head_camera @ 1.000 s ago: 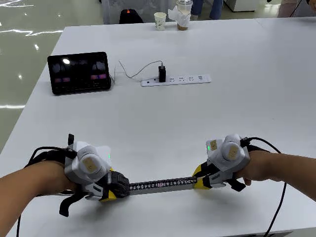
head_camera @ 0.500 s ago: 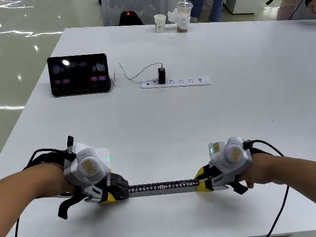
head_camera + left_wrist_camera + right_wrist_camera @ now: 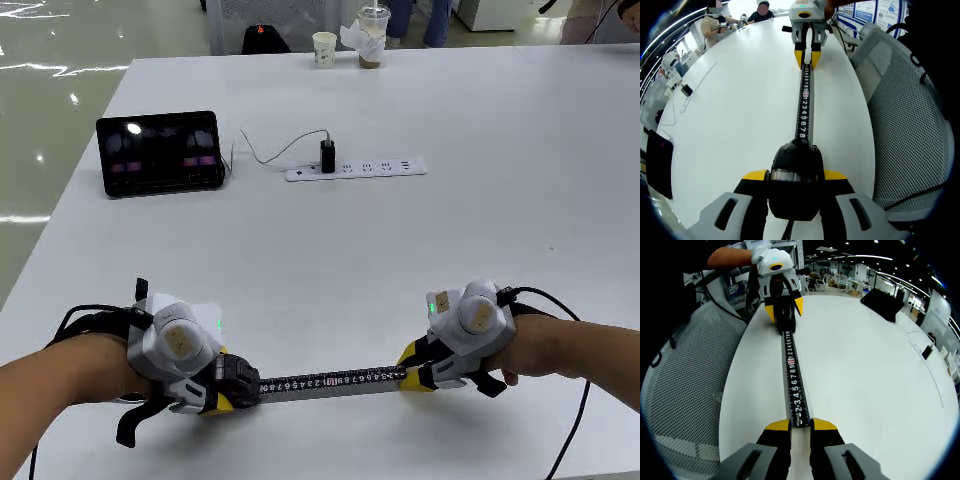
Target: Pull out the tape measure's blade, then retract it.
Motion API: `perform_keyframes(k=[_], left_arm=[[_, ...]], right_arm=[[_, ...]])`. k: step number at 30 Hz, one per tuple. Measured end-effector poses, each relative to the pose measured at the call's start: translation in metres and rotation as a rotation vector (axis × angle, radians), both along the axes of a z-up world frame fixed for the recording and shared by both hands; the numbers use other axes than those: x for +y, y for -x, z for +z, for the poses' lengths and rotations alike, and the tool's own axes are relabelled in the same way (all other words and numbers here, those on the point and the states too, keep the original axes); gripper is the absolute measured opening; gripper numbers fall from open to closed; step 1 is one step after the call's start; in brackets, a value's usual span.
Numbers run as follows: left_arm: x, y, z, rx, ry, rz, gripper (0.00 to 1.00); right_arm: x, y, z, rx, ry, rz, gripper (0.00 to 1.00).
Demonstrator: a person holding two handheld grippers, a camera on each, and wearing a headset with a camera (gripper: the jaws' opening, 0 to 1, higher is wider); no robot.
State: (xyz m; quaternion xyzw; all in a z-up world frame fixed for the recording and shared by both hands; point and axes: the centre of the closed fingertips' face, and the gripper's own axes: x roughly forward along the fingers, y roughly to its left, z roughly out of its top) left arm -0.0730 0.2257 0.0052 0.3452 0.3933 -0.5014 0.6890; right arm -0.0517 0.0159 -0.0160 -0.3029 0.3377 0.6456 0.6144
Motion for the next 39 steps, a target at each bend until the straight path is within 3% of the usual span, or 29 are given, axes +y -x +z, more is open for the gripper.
perform_keyframes(k=[39], left_arm=[[0.000, 0.002, 0.001, -0.004, -0.001, 0.005, 0.34]], right_arm=[[-0.013, -0.002, 0.001, -0.003, 0.003, -0.007, 0.10]])
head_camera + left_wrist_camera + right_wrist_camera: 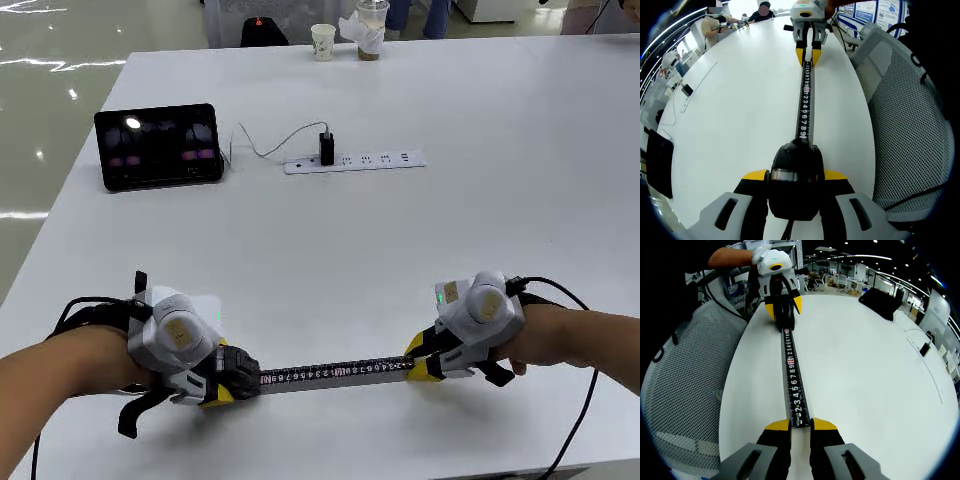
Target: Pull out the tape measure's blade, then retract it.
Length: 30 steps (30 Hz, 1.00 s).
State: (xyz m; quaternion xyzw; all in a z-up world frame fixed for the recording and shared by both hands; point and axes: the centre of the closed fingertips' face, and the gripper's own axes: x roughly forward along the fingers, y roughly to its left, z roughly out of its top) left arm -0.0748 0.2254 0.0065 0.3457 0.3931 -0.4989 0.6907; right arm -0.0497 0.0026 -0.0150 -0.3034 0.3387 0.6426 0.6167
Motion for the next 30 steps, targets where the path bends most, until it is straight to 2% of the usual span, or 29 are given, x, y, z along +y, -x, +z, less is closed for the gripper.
perform_keyframes(k=[30], left_arm=[[0.001, -0.001, -0.001, -0.001, 0.001, 0.003, 0.34]], right_arm=[[-0.019, -0.004, 0.000, -0.001, 0.018, -0.017, 0.10]])
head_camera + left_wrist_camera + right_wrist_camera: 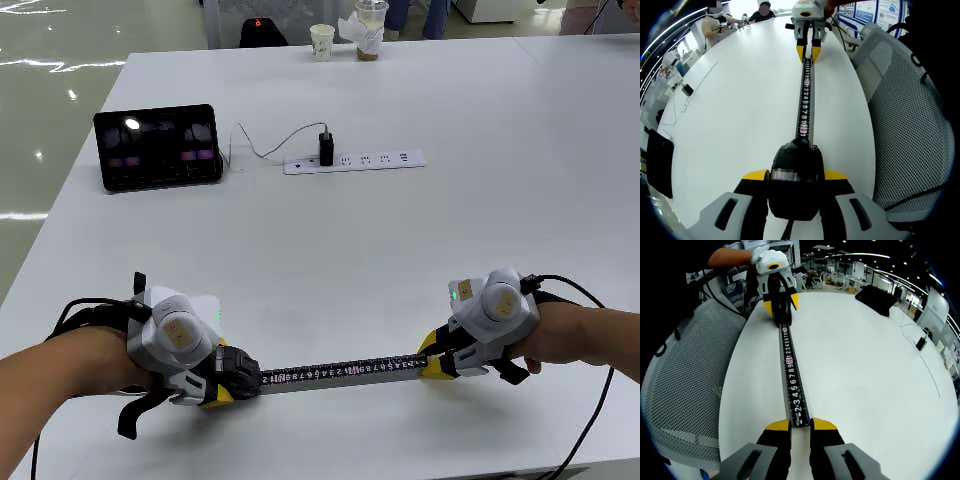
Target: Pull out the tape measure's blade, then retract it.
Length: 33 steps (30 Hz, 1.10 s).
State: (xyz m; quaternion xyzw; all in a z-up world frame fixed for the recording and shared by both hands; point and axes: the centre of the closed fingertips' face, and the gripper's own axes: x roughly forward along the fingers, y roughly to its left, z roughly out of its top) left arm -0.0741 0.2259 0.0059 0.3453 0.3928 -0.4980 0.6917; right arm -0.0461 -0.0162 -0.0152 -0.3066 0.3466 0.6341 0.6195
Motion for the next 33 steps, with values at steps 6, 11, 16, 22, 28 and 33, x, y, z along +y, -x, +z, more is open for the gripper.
perform_keyframes(k=[6, 11, 16, 22, 28, 33], left_arm=[[0.0000, -0.0001, -0.0001, 0.001, 0.001, 0.000, 0.34], [-0.0001, -0.0002, -0.0002, 0.001, -0.001, 0.000, 0.34], [-0.0002, -0.0004, -0.0002, 0.000, -0.001, 0.000, 0.34], [-0.0020, -0.0015, -0.0003, -0.001, 0.008, 0.010, 0.34], [-0.0019, -0.0012, -0.0004, -0.011, -0.002, -0.011, 0.34], [-0.0023, -0.0021, -0.0009, -0.011, -0.007, -0.011, 0.34]], right_arm=[[-0.0034, -0.0008, -0.0003, -0.001, 0.001, -0.005, 0.10], [-0.0054, -0.0010, -0.0004, 0.001, 0.000, -0.012, 0.10], [-0.0054, -0.0010, -0.0002, 0.000, 0.001, -0.010, 0.10], [-0.0034, -0.0010, 0.0008, 0.031, 0.002, -0.050, 0.11], [-0.0031, 0.0011, -0.0001, 0.002, 0.048, -0.001, 0.12], [-0.0033, 0.0017, -0.0004, -0.025, 0.066, 0.031, 0.12]])
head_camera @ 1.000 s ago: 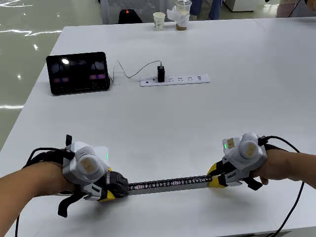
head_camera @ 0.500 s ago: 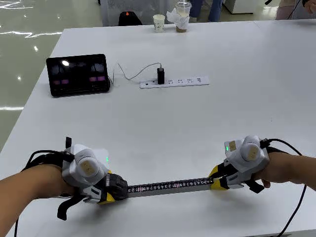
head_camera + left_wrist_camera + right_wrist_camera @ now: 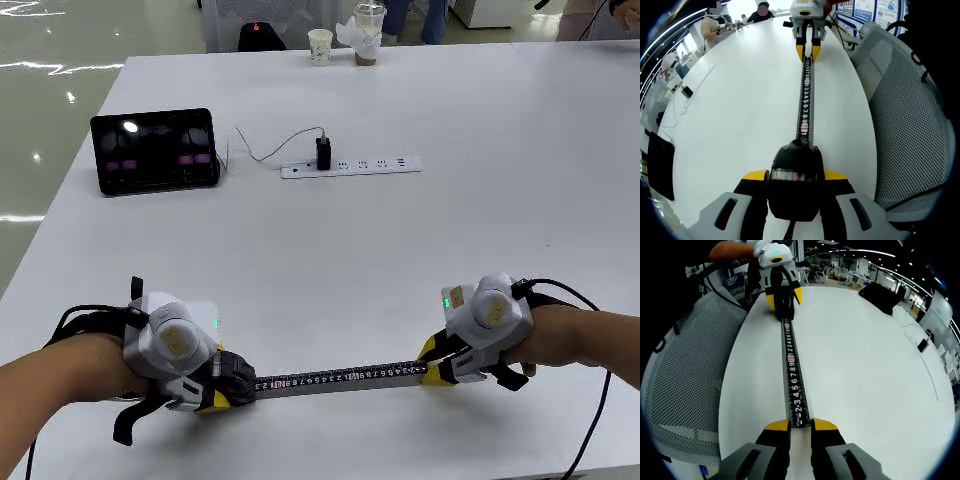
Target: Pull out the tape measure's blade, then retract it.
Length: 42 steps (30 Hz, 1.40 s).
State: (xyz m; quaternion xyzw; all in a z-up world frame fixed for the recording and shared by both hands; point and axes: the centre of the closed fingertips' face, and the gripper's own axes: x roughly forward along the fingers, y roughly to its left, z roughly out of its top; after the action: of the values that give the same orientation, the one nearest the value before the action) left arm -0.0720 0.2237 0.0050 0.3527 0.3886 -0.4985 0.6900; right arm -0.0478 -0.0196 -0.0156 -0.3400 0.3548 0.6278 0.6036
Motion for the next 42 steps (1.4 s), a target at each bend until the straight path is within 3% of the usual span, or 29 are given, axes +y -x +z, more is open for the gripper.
perform_keyframes(k=[7, 13, 17, 26, 29, 32, 35, 40, 42], left_arm=[[0.000, 0.000, 0.000, -0.006, -0.007, 0.001, 0.34], [0.000, 0.001, 0.001, 0.006, -0.008, 0.008, 0.35], [0.001, 0.002, 0.002, 0.012, -0.035, -0.012, 0.34], [0.003, 0.005, 0.003, 0.033, -0.029, 0.016, 0.40], [0.004, 0.005, 0.002, 0.036, -0.029, 0.030, 0.46], [0.004, 0.004, 0.004, 0.041, -0.017, 0.048, 0.50], [0.003, 0.004, 0.006, 0.049, 0.001, 0.071, 0.55], [0.001, 0.002, 0.011, 0.041, 0.044, 0.084, 0.61], [0.001, 0.003, 0.012, 0.053, 0.055, 0.102, 0.64]], right_arm=[[0.000, 0.000, -0.001, -0.029, 0.013, 0.020, 0.12], [0.000, 0.000, -0.001, -0.027, 0.022, 0.029, 0.13], [0.000, 0.000, -0.001, -0.033, 0.050, 0.059, 0.13], [0.000, 0.002, -0.001, -0.032, 0.069, 0.076, 0.14], [-0.001, 0.003, -0.001, -0.039, 0.077, 0.083, 0.17], [-0.002, 0.001, -0.001, -0.054, 0.086, 0.078, 0.21], [-0.003, 0.001, -0.002, -0.045, 0.089, 0.068, 0.29], [-0.004, 0.006, -0.001, -0.029, 0.087, 0.069, 0.34], [-0.004, 0.008, -0.002, -0.016, 0.084, 0.059, 0.37]])
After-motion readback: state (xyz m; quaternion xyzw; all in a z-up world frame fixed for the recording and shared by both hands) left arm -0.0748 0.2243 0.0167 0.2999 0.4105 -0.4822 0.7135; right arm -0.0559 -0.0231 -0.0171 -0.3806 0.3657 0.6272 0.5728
